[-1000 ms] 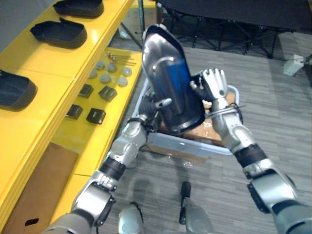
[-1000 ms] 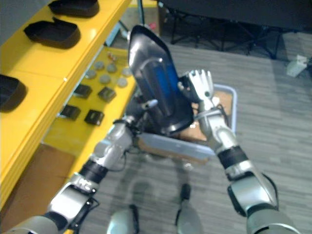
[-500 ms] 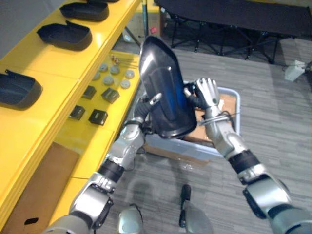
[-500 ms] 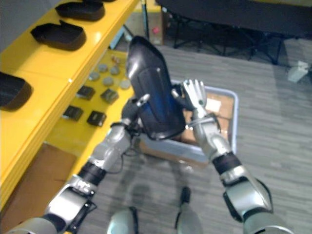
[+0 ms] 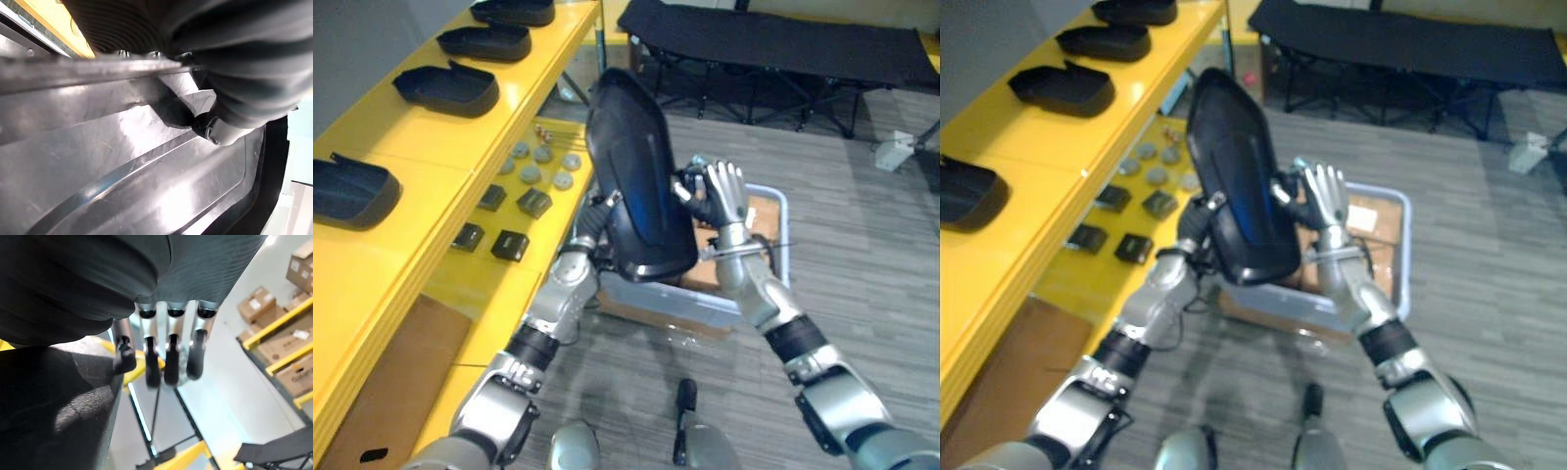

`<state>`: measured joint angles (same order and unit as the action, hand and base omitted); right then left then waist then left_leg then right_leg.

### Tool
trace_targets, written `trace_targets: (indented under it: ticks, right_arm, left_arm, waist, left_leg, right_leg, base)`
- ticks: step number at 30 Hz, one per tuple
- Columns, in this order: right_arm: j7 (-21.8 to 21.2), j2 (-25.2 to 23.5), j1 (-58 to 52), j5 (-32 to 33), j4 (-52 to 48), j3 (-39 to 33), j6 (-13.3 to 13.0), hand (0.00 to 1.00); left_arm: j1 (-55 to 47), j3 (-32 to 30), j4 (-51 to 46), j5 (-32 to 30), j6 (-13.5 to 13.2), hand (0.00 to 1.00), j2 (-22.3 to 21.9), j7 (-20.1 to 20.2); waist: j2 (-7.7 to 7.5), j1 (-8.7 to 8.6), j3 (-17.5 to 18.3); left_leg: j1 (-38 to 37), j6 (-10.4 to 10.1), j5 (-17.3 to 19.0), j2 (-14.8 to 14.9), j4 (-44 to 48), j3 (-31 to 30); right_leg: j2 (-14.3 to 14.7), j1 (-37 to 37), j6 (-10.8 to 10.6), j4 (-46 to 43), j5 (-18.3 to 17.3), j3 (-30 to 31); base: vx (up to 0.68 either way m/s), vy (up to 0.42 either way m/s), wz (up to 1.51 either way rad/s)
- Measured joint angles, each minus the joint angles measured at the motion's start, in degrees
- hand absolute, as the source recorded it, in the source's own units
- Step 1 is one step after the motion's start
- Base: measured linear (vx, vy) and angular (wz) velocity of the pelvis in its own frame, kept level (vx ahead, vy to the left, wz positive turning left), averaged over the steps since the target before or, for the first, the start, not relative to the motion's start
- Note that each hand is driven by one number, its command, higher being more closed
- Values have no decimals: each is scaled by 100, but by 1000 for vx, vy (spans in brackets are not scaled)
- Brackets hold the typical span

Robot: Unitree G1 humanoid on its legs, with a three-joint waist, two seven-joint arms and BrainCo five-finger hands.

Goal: Walk over and take plastic housings, then place them on the shelf

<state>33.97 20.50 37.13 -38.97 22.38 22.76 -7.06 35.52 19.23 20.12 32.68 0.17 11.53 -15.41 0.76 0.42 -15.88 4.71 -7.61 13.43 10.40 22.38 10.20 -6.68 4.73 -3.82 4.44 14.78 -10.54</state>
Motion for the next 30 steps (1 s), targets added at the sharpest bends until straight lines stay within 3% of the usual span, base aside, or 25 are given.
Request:
trace_targets:
  ticks: [7,12,18,23,30]
  right_arm:
    - [120,-64,-43,396,-108,41,-83,0]
    - [-95,-301,-188,2098,-309,-93,-644,0]
    - [-1163,-585,-617,4127,-1574,-1054,-1152,0]
    - [-2014,-522,-1087,5147,-2225,-1855,-1258,0]
    - [-2685,-379,-1518,6145,-2667,-2279,-1273,0]
  left_arm:
    - [-143,-15,-320,-76,0,100,106,-48]
    - [-202,-122,-703,-702,-66,100,146,-251]
    - [-561,-784,-1195,-2075,-132,100,-105,-817]
    - [-788,-1449,-1245,-3117,-132,100,-104,-1388]
    - [-919,-1920,-1475,-4012,-131,100,-106,-2071]
  waist:
    - [-35,-19,1]
    - [-165,-24,0]
    - [-192,-56,-4]
    - [-204,-128,3]
    - [-224,-129,15]
  left_leg:
    - [5,-1,1,3,-17,-10]
    - [-16,0,1,5,-5,-4]
    - [-112,-1,13,15,1,85]
    - [-177,-10,29,35,7,170]
    - [-271,-66,86,142,19,291]
  right_leg:
    - [8,3,-6,0,19,-6]
    - [11,-13,-3,0,27,21]
    - [18,-75,1,1,14,40]
    - [35,-80,-8,2,-34,128]
    - [137,-82,-28,3,-29,248]
  base:
    - [0,0,0]
    - [-7,6,0]
    - [-31,11,-4]
    - [-44,8,-9]
    - [-2,-1,-10]
